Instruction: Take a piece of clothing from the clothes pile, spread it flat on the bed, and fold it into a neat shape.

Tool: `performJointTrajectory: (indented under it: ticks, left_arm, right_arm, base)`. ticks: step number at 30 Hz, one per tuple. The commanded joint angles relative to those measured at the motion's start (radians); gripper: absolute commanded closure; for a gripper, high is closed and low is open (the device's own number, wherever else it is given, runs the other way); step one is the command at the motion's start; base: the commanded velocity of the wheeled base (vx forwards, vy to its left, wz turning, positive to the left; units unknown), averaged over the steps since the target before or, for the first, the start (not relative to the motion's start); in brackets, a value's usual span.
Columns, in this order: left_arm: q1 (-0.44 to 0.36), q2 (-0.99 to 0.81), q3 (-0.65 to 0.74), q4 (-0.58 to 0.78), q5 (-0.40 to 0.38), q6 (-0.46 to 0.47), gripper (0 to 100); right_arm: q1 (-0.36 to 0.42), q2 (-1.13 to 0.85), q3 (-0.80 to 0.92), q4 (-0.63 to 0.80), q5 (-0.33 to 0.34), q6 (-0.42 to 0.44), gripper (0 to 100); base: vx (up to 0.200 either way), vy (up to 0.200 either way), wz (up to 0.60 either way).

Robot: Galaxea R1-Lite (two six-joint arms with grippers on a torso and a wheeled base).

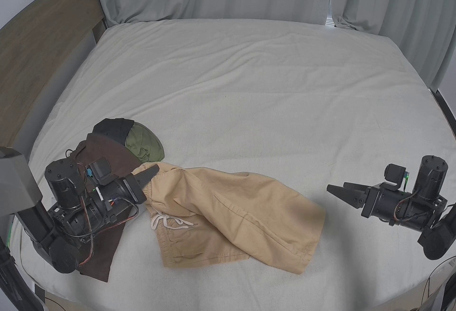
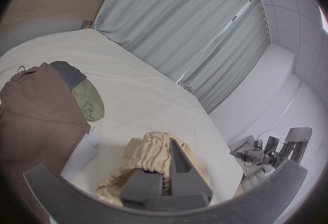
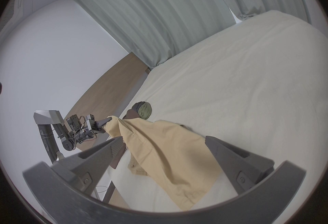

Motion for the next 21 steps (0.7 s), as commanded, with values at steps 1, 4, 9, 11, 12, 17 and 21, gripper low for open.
performJointTrajectory:
  ticks: [1,4,9,11,12,17,21]
  left_arm:
    - [0.007,0.007,0.008,-0.001,-0.008,0.001,100]
    - [0.007,0.007,0.016,-0.001,-0.011,0.001,100]
    - [0.007,0.007,0.022,-0.001,-0.012,0.003,100]
    - [0.007,0.007,0.022,-0.001,-0.011,0.003,100]
    - [0.007,0.009,0.022,0.001,-0.011,0.003,100]
    - [0.009,0.012,0.022,-0.001,-0.011,0.003,100]
    - [0.012,0.015,0.022,-0.001,-0.011,0.004,100]
  right_arm:
    - [0.019,0.063,0.036,-0.029,-0.004,0.018,0]
    - [0.017,0.078,0.084,-0.050,-0.004,0.012,0]
    - [0.020,0.118,0.113,-0.054,-0.006,0.005,0]
    - [0.022,0.121,0.115,-0.054,-0.006,0.005,0]
    - [0.031,0.129,0.130,-0.054,-0.001,-0.002,0]
    - [0.036,0.170,0.150,-0.055,0.002,-0.014,0]
    - [0.048,0.218,0.153,-0.061,0.001,-0.019,0]
  base:
    - [0.000,0.000,0.00]
    - [0.000,0.000,0.00]
    - [0.000,0.000,0.00]
    - [0.000,0.000,0.00]
    - [0.000,0.000,0.00]
    - [0.000,0.000,0.00]
    - [0.000,0.000,0.00]
